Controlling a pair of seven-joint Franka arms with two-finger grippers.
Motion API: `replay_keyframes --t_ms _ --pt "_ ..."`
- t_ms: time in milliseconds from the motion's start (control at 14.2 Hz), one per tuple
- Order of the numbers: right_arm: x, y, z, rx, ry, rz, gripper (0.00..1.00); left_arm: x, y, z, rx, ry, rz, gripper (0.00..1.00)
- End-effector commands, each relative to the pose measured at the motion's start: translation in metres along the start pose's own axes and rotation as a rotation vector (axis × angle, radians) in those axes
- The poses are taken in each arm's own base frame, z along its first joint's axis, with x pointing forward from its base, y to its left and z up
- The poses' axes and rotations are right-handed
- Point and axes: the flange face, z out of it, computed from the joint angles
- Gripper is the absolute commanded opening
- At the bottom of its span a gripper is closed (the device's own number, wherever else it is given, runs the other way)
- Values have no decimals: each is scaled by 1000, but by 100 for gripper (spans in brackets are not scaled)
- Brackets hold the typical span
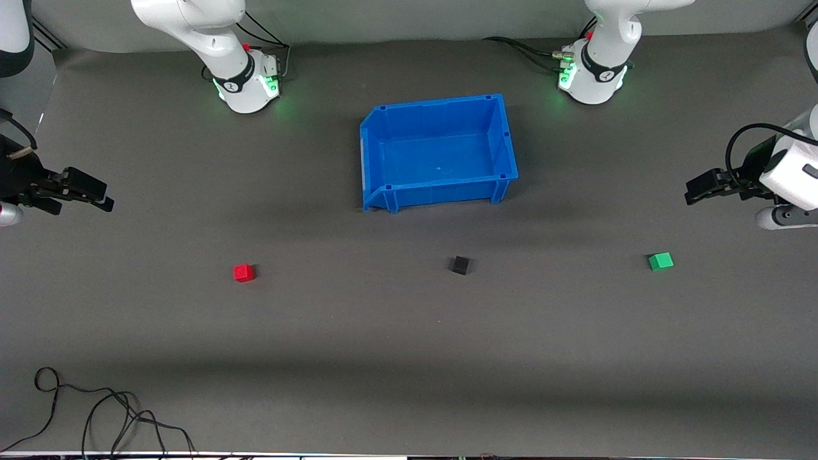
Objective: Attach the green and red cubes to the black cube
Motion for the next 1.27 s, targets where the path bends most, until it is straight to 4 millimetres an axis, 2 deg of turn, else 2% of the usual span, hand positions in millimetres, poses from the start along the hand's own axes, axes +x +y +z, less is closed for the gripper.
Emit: replay_keyframes --t_ms 0,211,423,775,1198 --pt "3 0 -4 -9 4 -5 100 -5 -3 -3 8 -10 15 99" --pt "4 0 -1 -5 -1 31 100 -5 -3 -3 8 -10 13 99" --pt "5 -5 -2 -2 3 295 100 -5 -2 -3 8 -10 15 99" --pt "18 -10 1 55 -9 698 100 -5 -3 -3 8 -10 13 99" --pt "15 -17 2 68 -67 1215 100 -6 -3 -3 8 -16 13 99"
